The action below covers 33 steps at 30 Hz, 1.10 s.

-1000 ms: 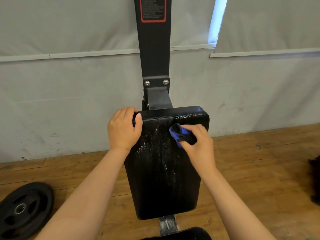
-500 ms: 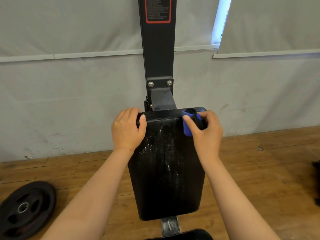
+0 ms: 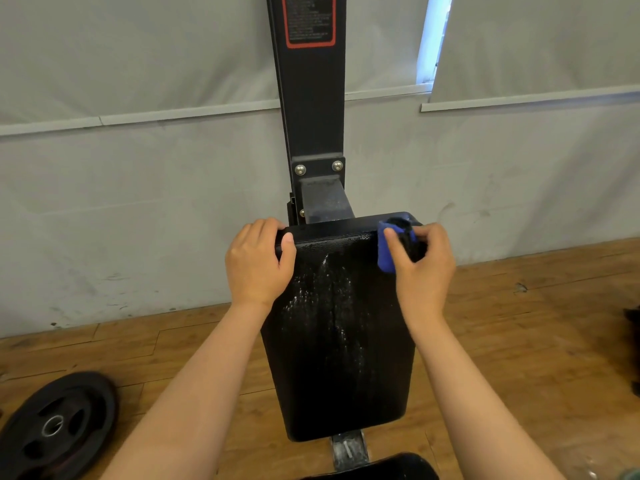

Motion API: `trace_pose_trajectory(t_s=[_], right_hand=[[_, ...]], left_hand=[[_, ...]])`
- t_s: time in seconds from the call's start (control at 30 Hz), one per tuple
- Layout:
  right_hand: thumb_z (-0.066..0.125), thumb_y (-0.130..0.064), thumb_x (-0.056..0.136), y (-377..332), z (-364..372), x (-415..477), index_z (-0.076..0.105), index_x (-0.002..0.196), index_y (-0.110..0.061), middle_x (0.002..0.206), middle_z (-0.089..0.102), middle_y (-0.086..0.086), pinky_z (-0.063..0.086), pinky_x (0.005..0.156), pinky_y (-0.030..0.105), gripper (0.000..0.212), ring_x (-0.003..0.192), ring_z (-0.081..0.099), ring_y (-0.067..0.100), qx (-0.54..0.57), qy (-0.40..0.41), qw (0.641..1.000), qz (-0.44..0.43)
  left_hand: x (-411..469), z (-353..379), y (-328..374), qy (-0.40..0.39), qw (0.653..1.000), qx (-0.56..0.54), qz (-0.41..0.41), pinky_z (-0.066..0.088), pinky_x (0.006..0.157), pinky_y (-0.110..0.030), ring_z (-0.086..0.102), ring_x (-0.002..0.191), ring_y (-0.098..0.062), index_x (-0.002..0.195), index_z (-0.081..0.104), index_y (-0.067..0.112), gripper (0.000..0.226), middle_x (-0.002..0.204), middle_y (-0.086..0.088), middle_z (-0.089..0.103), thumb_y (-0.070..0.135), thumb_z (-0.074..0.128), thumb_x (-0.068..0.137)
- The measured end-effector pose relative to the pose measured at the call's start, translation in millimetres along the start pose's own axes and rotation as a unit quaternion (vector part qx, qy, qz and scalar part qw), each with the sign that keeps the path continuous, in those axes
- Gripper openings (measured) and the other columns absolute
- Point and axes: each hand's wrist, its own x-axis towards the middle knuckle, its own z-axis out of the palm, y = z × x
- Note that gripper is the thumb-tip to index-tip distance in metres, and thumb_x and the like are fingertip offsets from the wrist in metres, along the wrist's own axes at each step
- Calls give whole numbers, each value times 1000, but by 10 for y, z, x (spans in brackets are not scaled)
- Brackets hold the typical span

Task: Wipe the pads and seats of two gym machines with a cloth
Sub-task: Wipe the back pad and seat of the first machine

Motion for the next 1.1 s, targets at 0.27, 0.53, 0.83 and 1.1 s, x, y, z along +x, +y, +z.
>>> trace_pose_trajectory(t_s=[0.27, 0.53, 0.83, 1.1], right_hand=[[64, -39, 80, -144, 319, -398, 56, 88, -17, 86, 54, -7, 40, 71, 11, 25, 80, 51, 6, -14, -101, 994, -49], [67, -35, 78, 14, 187, -386, 55, 92, -15, 89, 51, -5, 37, 74, 7, 27, 84, 50, 8, -18, -94, 995, -39], [64, -33, 83, -305, 430, -441, 53, 91, -15, 89, 57, 0, 40, 72, 9, 22, 80, 53, 5, -14, 37, 999, 23], [63, -35, 81, -375, 751, -868, 53, 91, -22, 87, 55, -7, 43, 74, 12, 19, 81, 55, 5, -41, -13, 999, -7]], left_hand=[[25, -6, 53, -21, 1000, 9, -17, 34, 64, -25, 57, 77, -19, 92, 62, 10, 37, 84, -4, 62, 32, 33, 93], [3, -51, 26, -61, 996, -54, -47, 41, 77, -24, 53, 91, -11, 101, 61, 12, 42, 95, 0, 61, 40, 31, 96], [-61, 3, -358, -57, 956, -287, -18, 37, 95, -8, 52, 110, -1, 116, 67, 16, 42, 113, 10, 63, 35, 32, 100], [-92, 66, -377, -47, 941, -333, -32, 34, 93, -8, 52, 109, -4, 114, 64, 12, 46, 112, 3, 63, 33, 25, 100]])
